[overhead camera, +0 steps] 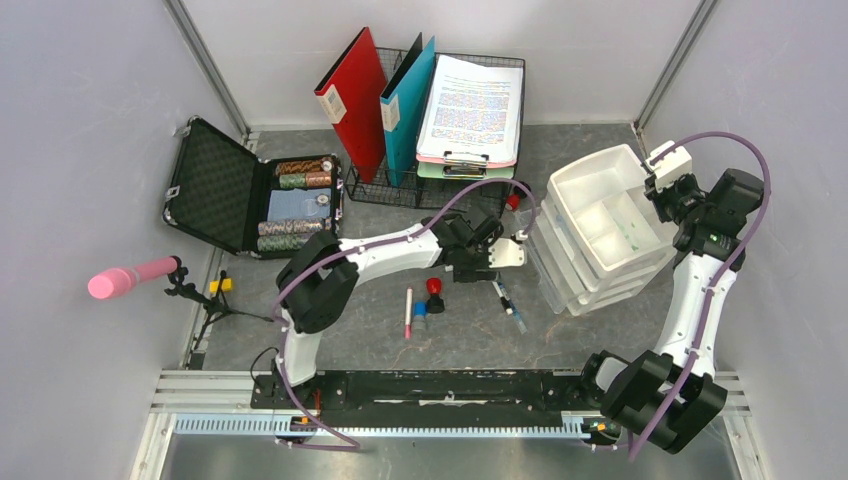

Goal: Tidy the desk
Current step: Pick up the stationery from the center of the board, then place the stationery in the drawer.

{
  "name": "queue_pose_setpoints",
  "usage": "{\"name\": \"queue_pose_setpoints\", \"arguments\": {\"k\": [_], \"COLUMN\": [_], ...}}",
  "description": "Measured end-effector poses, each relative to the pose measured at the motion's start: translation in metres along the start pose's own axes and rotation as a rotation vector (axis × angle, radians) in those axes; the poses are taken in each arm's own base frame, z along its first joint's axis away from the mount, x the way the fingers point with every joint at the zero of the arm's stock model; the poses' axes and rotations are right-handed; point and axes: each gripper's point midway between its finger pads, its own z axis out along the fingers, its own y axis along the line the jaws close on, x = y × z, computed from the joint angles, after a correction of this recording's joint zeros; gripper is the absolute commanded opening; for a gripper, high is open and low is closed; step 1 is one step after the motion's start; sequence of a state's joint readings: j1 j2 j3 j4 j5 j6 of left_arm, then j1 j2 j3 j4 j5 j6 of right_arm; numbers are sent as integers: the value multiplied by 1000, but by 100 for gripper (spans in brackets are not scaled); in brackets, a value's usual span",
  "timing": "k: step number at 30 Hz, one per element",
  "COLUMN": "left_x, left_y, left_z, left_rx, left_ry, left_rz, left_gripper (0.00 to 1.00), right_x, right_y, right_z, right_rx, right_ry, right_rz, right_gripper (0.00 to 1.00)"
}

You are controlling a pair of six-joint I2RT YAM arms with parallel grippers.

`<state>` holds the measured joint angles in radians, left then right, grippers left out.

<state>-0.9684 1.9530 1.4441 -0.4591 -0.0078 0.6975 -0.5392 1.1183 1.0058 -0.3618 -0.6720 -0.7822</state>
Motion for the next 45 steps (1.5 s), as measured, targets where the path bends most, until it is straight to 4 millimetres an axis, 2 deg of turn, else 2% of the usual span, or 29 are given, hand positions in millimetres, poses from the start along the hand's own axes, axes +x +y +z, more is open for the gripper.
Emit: {"name": "queue_pose_setpoints", "arguments": {"k": [3,6,10,13,17,20,27,30,33,36,41,45], "left_x": [21,37,37,36,35,36,36,33,22,3,-41,-74], "left_y": [-1,-1,1,0,-5,-10,-13,-11,0,18,53,61], "left_z": [16,26,29,32,33,33,29,19,3,-22,-71,-97], "left_rx": [22,37,48,61,90,113,125,120,84,34,-77,-139], "left_ry": [51,85,84,80,73,73,76,72,42,-11,-138,-194], "left_rz": [-23,-42,-49,-51,-53,-59,-77,-79,-77,-73,-19,120], "left_gripper": [82,76,65,51,27,3,2,2,2,2,2,2], "right_x": [0,0,0,0,0,-1,-10,-12,-17,-19,-22,-26], "right_y": [0,0,0,0,0,0,-8,-7,-6,-3,2,7], "right_z": [0,0,0,0,0,0,-3,-4,-6,-7,-7,-7], "right_rx": [0,0,1,1,1,0,-2,-14,-22,-30,-36,-30], "right_ry": [0,-1,-3,-3,-3,-2,4,6,0,-10,-31,-68], "right_rz": [0,1,2,2,5,6,-14,7,32,57,109,137], "right_gripper": [2,2,3,7,22,42,62,73,79,82,85,86]}}
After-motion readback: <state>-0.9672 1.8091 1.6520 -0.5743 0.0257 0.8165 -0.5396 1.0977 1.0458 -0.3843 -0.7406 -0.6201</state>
